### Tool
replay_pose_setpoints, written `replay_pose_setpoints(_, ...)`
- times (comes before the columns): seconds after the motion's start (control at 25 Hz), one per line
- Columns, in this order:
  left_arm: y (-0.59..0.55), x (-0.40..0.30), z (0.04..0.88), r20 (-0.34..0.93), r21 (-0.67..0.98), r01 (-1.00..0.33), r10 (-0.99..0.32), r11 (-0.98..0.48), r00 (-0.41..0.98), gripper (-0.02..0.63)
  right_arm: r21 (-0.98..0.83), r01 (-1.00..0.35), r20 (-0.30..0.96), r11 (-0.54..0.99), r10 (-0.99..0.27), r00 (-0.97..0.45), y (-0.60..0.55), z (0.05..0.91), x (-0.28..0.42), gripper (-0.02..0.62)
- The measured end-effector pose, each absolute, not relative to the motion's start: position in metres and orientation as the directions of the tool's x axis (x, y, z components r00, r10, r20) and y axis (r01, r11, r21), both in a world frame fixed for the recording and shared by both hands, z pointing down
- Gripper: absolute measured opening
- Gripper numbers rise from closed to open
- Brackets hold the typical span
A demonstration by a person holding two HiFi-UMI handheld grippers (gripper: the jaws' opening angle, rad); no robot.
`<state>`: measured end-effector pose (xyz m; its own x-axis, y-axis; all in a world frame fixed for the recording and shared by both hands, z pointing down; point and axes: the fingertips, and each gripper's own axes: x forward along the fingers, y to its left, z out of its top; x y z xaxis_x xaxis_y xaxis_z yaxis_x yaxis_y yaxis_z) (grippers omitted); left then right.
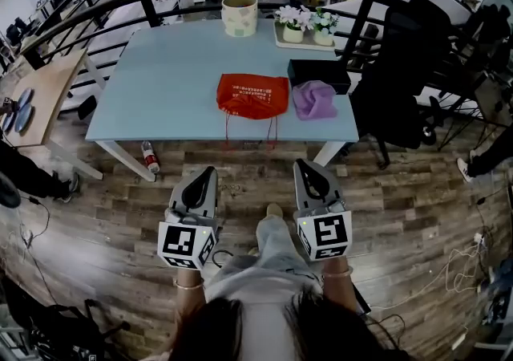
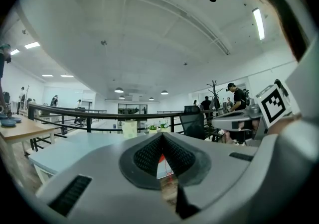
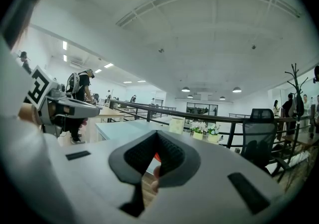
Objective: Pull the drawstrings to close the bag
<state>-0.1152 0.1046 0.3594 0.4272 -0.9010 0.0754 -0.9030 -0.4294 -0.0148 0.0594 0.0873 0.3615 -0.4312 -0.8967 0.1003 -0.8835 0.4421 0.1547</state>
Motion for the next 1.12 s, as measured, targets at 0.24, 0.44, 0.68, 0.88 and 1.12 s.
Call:
replay_pose_setpoints(0.24,0.108,-0.111,0.363,0.089,-0.021,-0.9,-0.897,-0.436,0.433,0.017,0.159,-0.889,0.122,0.429,-0.902,-0.413,0.089,0.362,0.061,0.025)
replay_pose_setpoints(0.44,0.111,-0.108,0.363,0.092,-0.019,-0.895,-0.892,-0.446,0.443,0.017,0.148,-0.895,0.112,0.422,-0.906,-0.408,0.089,0.359,0.063,0.025)
replay_pose_setpoints(0.68,0.112,-0.1,0.363,0.097,-0.021,-0.888,-0.885,-0.459,0.455,0.017,0.15,-0.891,0.106,0.427,-0.903,-0.415,0.091,0.357,0.065,0.025)
replay_pose_setpoints(0.88,0.112,-0.094,0.364,0.099,-0.018,-0.883,-0.88,-0.469,0.465,0.017,0.145,-0.892,0.105,0.429,-0.903,-0.417,0.092,0.358,0.069,0.025)
replay_pose_setpoints(1.12,0.112,-0.088,0.366,0.109,-0.018,-0.878,-0.873,-0.479,0.475,0.017,0.145,-0.892,0.104,0.429,-0.903,-0.417,0.093,0.359,0.071,0.025)
